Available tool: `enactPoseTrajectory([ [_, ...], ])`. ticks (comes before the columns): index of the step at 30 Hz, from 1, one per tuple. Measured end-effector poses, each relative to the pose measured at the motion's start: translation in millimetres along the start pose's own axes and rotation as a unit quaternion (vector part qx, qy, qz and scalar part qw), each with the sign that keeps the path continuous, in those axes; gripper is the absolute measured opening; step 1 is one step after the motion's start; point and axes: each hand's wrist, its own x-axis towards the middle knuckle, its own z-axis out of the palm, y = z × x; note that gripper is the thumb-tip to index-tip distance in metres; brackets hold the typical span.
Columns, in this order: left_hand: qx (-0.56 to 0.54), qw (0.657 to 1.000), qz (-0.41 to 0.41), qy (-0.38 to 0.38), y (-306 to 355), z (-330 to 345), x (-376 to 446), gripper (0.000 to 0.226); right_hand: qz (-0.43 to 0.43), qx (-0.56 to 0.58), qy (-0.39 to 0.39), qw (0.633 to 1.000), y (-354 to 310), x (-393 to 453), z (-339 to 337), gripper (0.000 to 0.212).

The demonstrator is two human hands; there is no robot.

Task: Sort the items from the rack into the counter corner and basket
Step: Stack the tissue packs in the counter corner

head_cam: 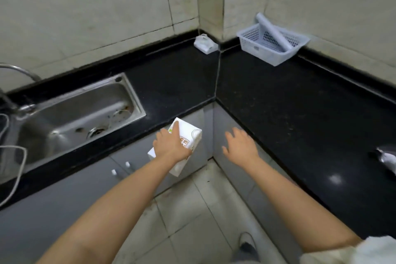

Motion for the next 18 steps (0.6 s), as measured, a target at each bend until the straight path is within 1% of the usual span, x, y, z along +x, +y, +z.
enactPoseTrajectory([
  [4, -0.014, 1.0, -0.024, 0.011, -18, -7, 38, 0.09, -0.008, -0.008, -0.01, 1.0, -17, 42, -6, 0.043],
  [8, -0.03, 0.999, -0.028, 0.012, -14, -12, 94, 0.093, -0.012, -0.012, 0.005, 1.0, -13, 105, -20, 0.043],
  [13, -0.05, 0.997, -0.05, 0.014, 6, -31, 192, 0.097, -0.028, -0.019, 0.023, 0.999, 5, 210, -50, 0.046],
  [18, -0.055, 0.994, -0.093, 0.016, 25, -60, 291, 0.095, -0.033, -0.018, 0.013, 0.999, 22, 310, -79, 0.048],
])
